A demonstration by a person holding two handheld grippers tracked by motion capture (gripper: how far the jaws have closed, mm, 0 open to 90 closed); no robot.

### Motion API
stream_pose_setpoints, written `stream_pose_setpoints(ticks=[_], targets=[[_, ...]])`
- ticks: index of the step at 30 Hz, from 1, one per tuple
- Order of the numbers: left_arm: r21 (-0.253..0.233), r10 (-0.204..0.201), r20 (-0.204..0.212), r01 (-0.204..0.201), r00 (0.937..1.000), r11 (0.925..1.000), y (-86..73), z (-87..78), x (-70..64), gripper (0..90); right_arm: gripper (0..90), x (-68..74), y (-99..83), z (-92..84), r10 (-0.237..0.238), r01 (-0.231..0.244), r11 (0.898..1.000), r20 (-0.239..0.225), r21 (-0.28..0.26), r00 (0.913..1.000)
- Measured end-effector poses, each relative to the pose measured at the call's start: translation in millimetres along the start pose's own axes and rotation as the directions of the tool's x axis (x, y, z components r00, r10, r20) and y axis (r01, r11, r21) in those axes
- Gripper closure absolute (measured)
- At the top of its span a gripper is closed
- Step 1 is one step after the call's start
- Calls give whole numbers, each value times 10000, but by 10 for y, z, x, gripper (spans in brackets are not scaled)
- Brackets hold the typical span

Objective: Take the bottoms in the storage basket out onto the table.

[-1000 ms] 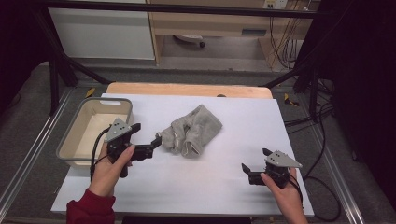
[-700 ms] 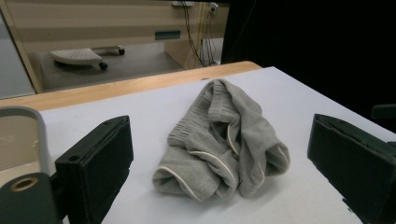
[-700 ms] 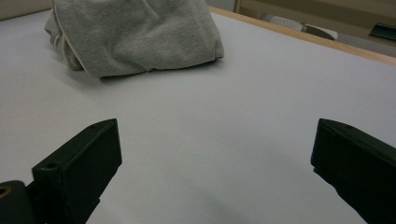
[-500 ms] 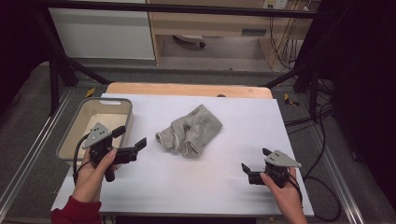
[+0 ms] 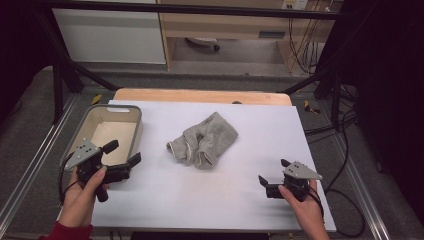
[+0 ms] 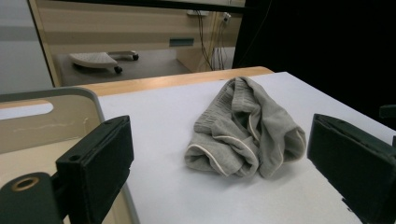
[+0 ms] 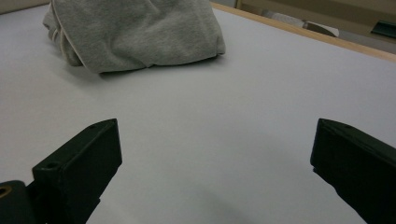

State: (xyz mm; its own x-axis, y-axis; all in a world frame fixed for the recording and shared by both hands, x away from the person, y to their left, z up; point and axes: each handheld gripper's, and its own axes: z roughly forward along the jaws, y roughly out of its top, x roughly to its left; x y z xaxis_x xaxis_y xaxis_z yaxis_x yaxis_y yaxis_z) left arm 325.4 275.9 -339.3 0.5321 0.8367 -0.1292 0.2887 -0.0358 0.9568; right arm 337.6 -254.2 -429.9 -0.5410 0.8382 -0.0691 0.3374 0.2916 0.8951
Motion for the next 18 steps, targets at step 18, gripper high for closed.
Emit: stream_pose_setpoints(ticks=[18], targets=[[-207, -353, -241, 348, 9991, 9992, -289, -194, 254, 66, 23, 5, 6, 12, 86, -86, 10000, -25, -12, 10000]])
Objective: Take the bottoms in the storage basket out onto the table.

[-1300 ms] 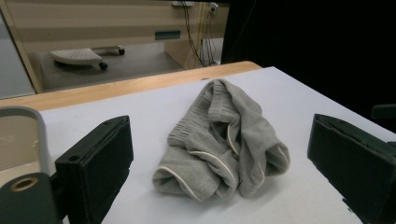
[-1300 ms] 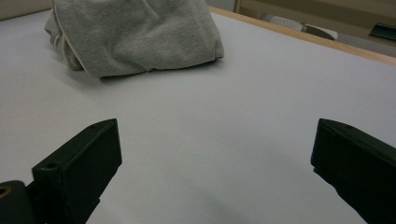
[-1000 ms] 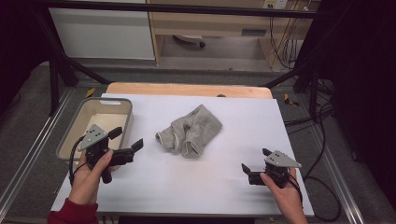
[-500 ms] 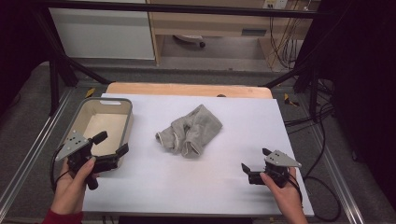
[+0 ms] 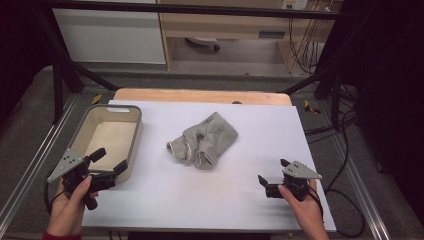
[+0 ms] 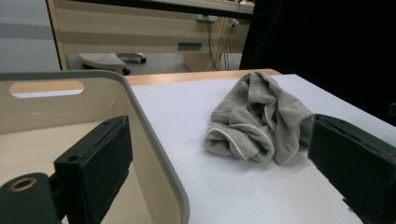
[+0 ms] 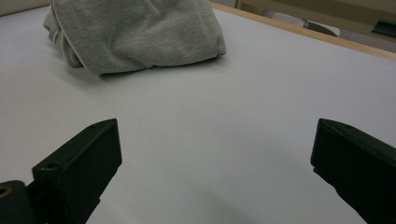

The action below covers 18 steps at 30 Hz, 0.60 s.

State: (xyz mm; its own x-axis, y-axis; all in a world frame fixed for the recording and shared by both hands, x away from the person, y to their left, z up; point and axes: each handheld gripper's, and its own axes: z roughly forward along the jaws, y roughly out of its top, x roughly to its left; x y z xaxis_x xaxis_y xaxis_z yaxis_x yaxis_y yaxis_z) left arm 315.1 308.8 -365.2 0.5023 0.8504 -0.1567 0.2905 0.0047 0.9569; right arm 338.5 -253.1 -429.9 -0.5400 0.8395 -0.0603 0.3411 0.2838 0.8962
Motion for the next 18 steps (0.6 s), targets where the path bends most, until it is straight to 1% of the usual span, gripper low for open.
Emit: stream_pose_setpoints(ticks=[5, 8, 11, 15, 18], targets=[[266, 68, -156, -64, 9999, 9996, -57, 35, 27, 66, 24, 7, 1, 1, -56, 56, 10000, -22, 42, 10000], [359, -35, -175, 41, 9998, 9993, -101, 59, 45, 67, 24, 11, -1, 1, -66, 66, 10000, -36, 54, 10000], [518, -30, -223, 42, 9997, 9987, -136, 79, 56, 68, 24, 10, -3, -2, -101, 101, 9999, -41, 39, 9999], [565, 35, -206, -24, 9998, 9984, -151, 83, 55, 69, 24, 10, -3, 5, -103, 104, 9999, -60, 58, 9999], [695, 117, -242, -100, 9996, 9975, -175, 84, 52, 69, 24, 17, -3, 9, -116, 117, 9999, -97, 97, 9999]])
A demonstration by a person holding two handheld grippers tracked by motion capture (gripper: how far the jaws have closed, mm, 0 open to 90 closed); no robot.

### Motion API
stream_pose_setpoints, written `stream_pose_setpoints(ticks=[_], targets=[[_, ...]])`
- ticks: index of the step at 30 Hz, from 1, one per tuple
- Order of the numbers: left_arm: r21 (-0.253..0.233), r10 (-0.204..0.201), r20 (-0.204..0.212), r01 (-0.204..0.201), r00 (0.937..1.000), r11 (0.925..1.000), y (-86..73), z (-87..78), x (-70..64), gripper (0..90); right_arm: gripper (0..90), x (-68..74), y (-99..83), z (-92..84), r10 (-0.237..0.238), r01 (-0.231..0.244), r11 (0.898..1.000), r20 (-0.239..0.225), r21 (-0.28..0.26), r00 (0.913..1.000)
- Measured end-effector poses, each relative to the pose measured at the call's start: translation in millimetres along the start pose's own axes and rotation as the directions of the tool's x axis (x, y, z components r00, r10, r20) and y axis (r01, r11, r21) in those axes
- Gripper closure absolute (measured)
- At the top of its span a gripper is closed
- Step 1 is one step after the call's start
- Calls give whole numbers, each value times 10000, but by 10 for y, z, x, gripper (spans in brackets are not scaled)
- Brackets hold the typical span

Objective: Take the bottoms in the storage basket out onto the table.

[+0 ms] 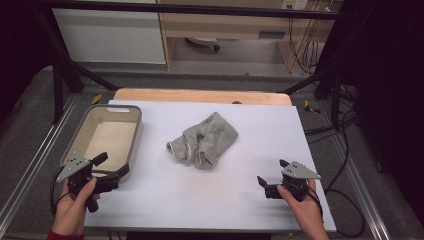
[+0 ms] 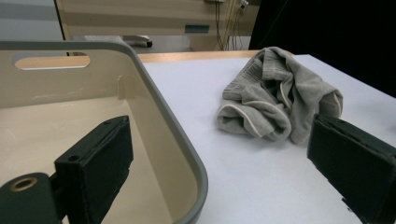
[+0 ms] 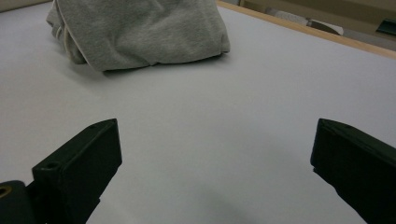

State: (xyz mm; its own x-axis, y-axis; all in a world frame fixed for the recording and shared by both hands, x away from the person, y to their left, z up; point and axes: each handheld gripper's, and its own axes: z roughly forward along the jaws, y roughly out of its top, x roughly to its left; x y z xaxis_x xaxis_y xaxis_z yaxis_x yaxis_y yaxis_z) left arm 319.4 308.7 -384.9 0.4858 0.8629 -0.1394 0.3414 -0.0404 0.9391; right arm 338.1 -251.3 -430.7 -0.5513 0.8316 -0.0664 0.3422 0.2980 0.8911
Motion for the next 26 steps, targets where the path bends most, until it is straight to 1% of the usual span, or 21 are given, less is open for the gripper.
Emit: stream_pose_setpoints(ticks=[7, 9, 13, 15, 18, 20, 24, 26], targets=[[241, 204, 0, -204, 9998, 9995, -45, 27, -24, 68, 24, 5, -5, 3, -48, 48, 10000, -14, 55, 10000], [372, 247, -24, -245, 9997, 9990, -70, 35, -31, 69, 24, 6, -7, 7, -58, 59, 10000, -42, 77, 10000], [569, 238, 57, -241, 9997, 9981, -137, 62, -51, 69, 24, 19, -10, 17, -137, 139, 9998, -78, 164, 9999], [707, 318, 56, -321, 9995, 9970, -160, 78, -54, 70, 24, 22, -10, 22, -161, 163, 9997, -99, 171, 9998], [789, 359, 17, -359, 9994, 9962, -179, 89, -46, 70, 24, 24, -9, 18, -98, 100, 9998, -133, 163, 9999], [846, 346, -2, -345, 9994, 9958, -190, 84, -28, 69, 24, 22, -4, 11, 91, -90, 9999, -232, 50, 9997], [858, 131, -179, -115, 9998, 9962, -220, 64, 51, 69, 24, 17, -15, 20, 47, -44, 9999, -178, 164, 9998], [660, -5, -320, 26, 9995, 9978, -206, 47, 78, 79, 24, 12, -17, 23, 68, -66, 9998, -100, 208, 9999]])
